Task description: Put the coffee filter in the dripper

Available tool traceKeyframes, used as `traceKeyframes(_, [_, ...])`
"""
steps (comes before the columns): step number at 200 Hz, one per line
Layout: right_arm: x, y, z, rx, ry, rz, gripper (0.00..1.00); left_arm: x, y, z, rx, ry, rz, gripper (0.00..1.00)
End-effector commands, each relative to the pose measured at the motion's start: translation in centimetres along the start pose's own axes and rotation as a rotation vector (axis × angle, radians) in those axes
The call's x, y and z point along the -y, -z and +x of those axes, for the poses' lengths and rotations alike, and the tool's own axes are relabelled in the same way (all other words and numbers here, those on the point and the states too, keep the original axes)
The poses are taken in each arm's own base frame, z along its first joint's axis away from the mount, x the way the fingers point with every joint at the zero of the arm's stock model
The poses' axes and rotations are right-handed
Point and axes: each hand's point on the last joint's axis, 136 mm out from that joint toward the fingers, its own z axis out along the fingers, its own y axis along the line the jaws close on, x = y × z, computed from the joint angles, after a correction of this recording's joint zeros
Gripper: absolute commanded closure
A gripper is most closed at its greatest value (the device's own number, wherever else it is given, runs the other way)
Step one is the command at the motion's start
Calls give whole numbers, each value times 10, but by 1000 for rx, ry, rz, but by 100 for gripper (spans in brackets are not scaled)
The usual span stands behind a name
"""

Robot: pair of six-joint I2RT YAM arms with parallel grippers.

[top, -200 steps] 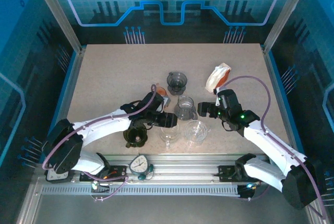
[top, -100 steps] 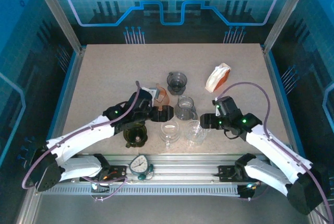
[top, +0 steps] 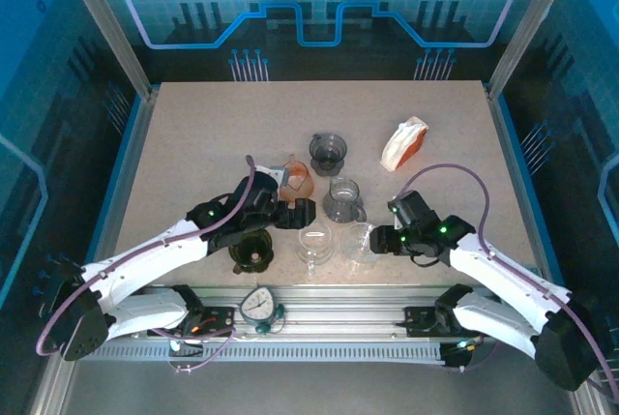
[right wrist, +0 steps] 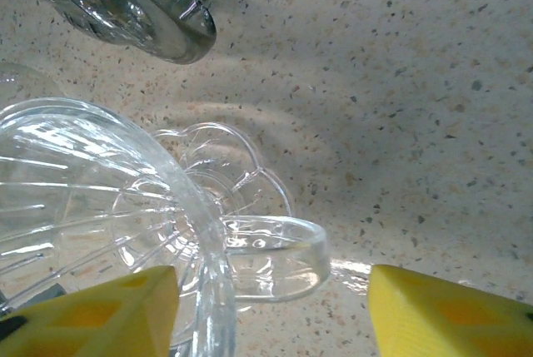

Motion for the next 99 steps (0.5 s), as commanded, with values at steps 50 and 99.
traceKeyframes(50, [-5,-3,6,-24,9,10,66,-14,-1,8,-7,-26,-47,1])
traceKeyframes(99, [-5,5,4,-10,20,7,85,-13,1,7,-6,-24,-49,1])
